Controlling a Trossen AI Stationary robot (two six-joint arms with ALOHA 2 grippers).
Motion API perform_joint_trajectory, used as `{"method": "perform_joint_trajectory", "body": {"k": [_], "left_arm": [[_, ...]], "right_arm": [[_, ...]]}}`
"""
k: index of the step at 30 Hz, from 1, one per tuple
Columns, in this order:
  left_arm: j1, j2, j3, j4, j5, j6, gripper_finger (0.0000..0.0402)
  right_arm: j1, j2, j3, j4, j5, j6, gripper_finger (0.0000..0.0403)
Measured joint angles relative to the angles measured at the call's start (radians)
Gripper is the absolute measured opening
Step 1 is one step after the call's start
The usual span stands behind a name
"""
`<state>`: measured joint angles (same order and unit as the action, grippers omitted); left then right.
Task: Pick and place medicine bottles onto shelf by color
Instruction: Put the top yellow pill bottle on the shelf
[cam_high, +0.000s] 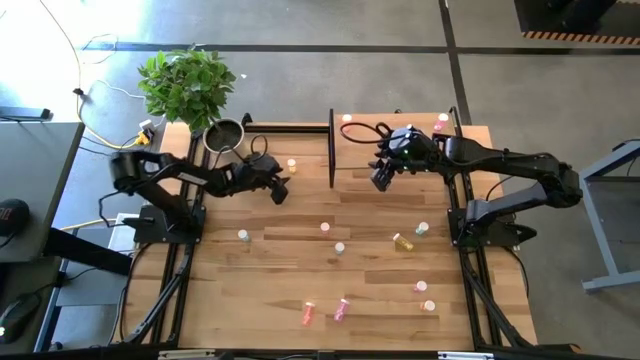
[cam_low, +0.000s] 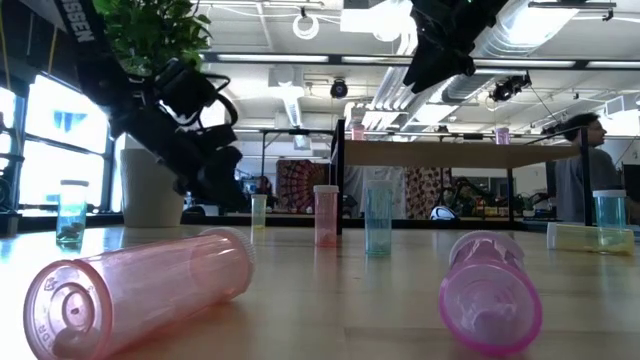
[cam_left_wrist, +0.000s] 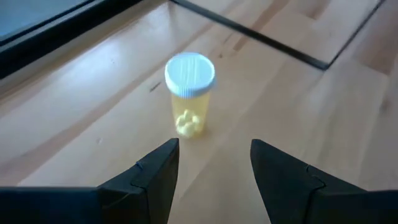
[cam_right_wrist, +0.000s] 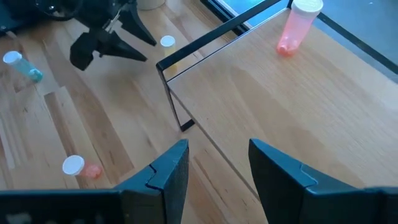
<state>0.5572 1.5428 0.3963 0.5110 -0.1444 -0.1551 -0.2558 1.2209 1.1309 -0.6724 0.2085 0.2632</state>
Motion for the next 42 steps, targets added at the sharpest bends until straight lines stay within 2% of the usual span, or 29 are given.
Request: {"method": "perform_joint_trajectory", "body": {"k": [11, 20, 30, 35, 42], "left_arm": [[0.034, 0.126, 0.004, 0.145, 0.03, 0.002, 0.0188], [0.033, 0.243, 0.087, 0.144, 0.024, 0.002, 0.0188], [0.031, 0.245, 0.097, 0.146, 0.007, -0.049, 0.0174], [0.032, 0.244, 0.125, 0.149, 0.051, -0.077, 0.0173], [0.029, 0.243, 0.147, 0.129, 0.051, -0.096, 0.0172]], "right_arm": [[0.0, 0.0, 0.0, 0.0, 0.028, 0.025, 0.0158], [0.0, 0.0, 0.0, 0.001, 0.028, 0.051, 0.0158], [0.0, 0.0, 0.0, 0.001, 0.028, 0.054, 0.0158], [0.0, 0.0, 0.0, 0.001, 0.028, 0.054, 0.0158], [0.0, 0.0, 0.0, 0.001, 0.028, 0.054, 0.0158]]}}
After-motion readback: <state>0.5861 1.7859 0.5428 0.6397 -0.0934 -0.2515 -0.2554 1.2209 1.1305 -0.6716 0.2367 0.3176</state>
